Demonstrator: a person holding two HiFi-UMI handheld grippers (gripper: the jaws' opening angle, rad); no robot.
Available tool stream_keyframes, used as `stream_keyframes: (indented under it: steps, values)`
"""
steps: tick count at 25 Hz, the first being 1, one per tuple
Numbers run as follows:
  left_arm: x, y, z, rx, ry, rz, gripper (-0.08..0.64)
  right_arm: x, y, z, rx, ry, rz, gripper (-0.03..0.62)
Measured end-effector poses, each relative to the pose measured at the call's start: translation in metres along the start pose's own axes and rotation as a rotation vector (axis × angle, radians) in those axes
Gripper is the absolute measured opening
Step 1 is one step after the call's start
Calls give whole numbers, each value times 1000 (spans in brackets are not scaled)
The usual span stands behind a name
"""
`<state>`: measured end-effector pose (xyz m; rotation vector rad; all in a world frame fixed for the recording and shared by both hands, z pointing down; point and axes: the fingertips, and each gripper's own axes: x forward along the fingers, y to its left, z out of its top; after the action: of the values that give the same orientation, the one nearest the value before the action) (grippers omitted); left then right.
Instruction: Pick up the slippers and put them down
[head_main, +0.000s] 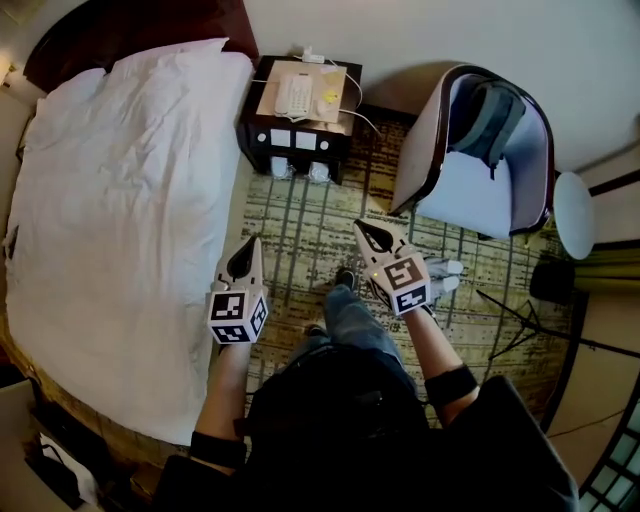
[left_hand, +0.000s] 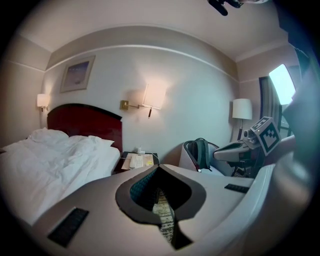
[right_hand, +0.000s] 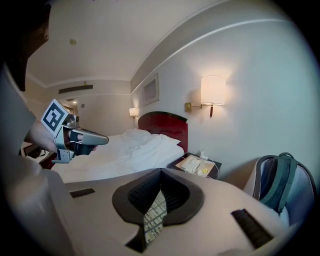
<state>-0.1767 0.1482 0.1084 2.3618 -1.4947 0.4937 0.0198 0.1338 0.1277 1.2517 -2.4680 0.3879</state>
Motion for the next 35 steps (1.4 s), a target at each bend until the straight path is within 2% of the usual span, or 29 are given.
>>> stream_keyframes:
  steps: [11,18,26,30,35]
  values:
    - [110,-26,48,34,21,-84,-12,37,-85,25,27,-12,-7,3]
    - [140,-23,68,60,32,-96,-12,57,-111,35,61,-32,-10,3]
    - [157,20,82,75,36,-127,-12,88,-103,52,85,-53,-46,3]
    - [167,51,90,120,33,-179,-12,110,-99,57,111,-64,-116,3]
    - [174,104,101,181,22,-258,-12,143,-75,71,151,-65,-210,3]
